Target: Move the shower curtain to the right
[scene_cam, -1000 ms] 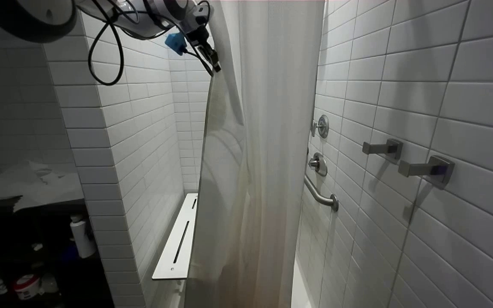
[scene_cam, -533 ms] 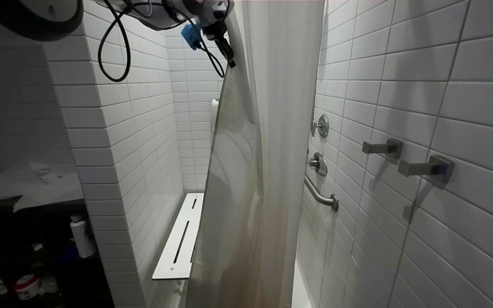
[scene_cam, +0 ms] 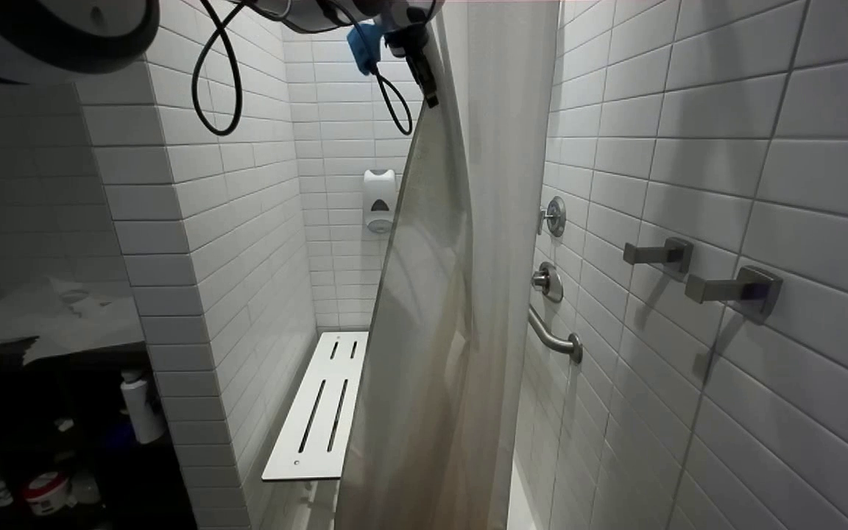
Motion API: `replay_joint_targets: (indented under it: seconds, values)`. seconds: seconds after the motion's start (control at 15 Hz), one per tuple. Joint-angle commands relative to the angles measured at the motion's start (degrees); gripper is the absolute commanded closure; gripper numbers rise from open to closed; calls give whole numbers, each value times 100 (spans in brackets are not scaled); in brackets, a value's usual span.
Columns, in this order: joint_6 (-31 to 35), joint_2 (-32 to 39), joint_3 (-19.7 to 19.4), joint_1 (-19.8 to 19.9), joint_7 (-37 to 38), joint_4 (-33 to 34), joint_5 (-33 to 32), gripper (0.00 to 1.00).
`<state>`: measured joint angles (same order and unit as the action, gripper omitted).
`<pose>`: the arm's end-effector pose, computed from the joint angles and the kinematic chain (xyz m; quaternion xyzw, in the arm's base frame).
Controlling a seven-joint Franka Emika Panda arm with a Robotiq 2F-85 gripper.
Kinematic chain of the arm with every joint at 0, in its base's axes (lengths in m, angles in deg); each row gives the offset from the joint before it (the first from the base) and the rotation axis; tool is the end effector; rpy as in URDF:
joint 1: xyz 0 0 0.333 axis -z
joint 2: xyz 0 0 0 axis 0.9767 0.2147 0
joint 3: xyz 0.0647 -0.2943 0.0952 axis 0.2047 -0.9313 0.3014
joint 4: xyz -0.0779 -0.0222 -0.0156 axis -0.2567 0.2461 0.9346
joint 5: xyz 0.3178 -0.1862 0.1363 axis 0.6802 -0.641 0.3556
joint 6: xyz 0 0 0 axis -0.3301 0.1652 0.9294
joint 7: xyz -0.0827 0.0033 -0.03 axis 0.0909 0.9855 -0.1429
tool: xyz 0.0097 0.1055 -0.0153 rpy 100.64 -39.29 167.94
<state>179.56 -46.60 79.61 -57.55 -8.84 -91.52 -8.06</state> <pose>0.6834 -0.2408 0.6797 -0.7628 0.5323 -0.3559 0.0900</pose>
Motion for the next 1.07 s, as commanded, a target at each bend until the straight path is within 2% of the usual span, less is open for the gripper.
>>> replay_joint_targets:
  seconds: [0.0, 0.27, 1.0]
  values:
    - [-52, 181, 65, 360, -179, 382, 448, 99]
    - [-33, 257, 75, 662, -198, 428, 803, 99]
    - [-73, 354, 24, 1140, 13, 342, 1304, 99]
